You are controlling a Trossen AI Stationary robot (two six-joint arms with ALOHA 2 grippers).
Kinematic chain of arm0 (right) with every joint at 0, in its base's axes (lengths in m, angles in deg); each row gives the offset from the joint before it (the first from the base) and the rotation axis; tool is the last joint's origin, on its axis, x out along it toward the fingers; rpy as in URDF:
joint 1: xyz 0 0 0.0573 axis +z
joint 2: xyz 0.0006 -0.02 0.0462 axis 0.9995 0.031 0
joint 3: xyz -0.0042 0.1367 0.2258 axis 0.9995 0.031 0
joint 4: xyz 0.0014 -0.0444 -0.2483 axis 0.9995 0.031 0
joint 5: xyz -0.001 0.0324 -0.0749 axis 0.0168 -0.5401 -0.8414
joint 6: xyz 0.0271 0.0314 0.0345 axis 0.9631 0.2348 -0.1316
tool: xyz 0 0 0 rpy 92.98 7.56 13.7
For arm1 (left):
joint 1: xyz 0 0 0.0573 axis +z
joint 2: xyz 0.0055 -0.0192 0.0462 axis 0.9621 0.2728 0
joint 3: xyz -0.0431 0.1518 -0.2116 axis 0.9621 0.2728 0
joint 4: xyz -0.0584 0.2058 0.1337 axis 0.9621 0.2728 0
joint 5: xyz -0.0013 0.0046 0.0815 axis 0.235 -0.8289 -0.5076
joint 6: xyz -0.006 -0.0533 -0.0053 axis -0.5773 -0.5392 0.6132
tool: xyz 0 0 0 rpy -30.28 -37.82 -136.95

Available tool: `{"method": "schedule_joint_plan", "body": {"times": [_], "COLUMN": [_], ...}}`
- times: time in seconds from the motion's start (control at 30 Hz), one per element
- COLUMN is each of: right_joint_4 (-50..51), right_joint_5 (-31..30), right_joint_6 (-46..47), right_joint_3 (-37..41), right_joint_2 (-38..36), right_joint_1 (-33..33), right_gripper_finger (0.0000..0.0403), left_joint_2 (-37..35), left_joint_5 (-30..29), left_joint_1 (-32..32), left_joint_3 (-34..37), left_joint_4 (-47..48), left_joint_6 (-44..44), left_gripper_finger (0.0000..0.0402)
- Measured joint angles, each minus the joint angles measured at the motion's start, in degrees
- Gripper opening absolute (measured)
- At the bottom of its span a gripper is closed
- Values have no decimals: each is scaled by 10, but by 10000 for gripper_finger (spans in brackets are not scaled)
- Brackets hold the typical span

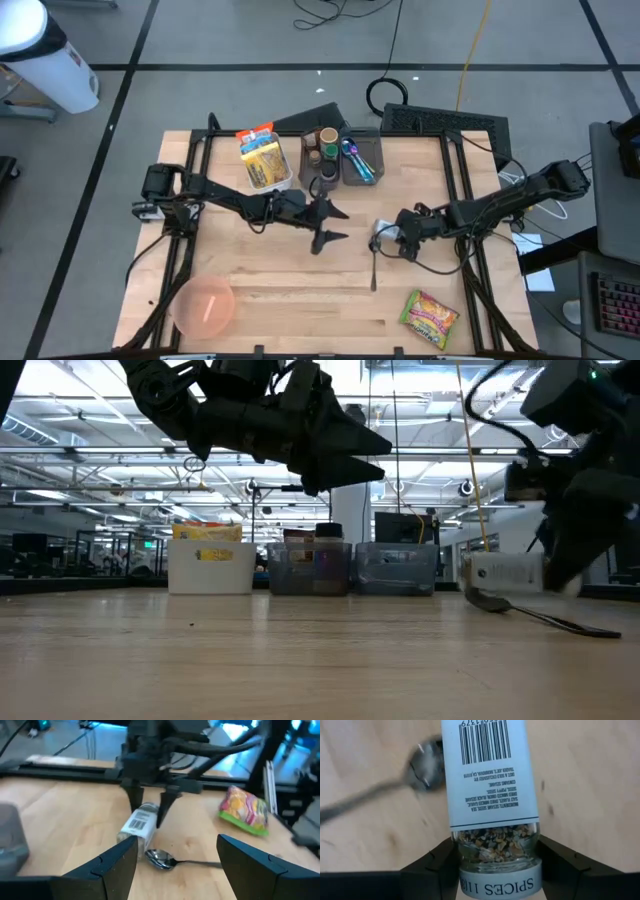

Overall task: Pick & Place Food Item
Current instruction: Put the white seasoning bottle into the left black bin

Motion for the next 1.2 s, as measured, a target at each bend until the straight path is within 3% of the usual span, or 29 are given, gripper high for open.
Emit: {"method": "schedule_joint_plan", "body": {"times": [0.33,0.53,0.8,1.03,1.2], "right_joint_4": [12,11,-30,-60,-86], "right_joint_5": [-71,-104,-118,-119,-119], "right_joint_6": [-142,-224,-306,-344,-366], "right_joint_3": [-96,-119,-125,-125,-126], "right_joint_2": [-1,0,0,0,0], "right_joint_1": [0,0,-6,-26,-26], "right_gripper_finger": [198,198,198,198,198], "left_joint_2": [0,0,0,1,18], "left_joint_5": [-30,-33,-33,-33,-35], "left_joint_1": [38,59,63,51,51], "left_joint_3": [0,0,-26,-92,-116], "left_joint_4": [-9,-7,-7,89,99], "left_joint_6": [-263,-343,-363,-329,-330], "left_gripper_finger": [274,273,273,273,274]}}
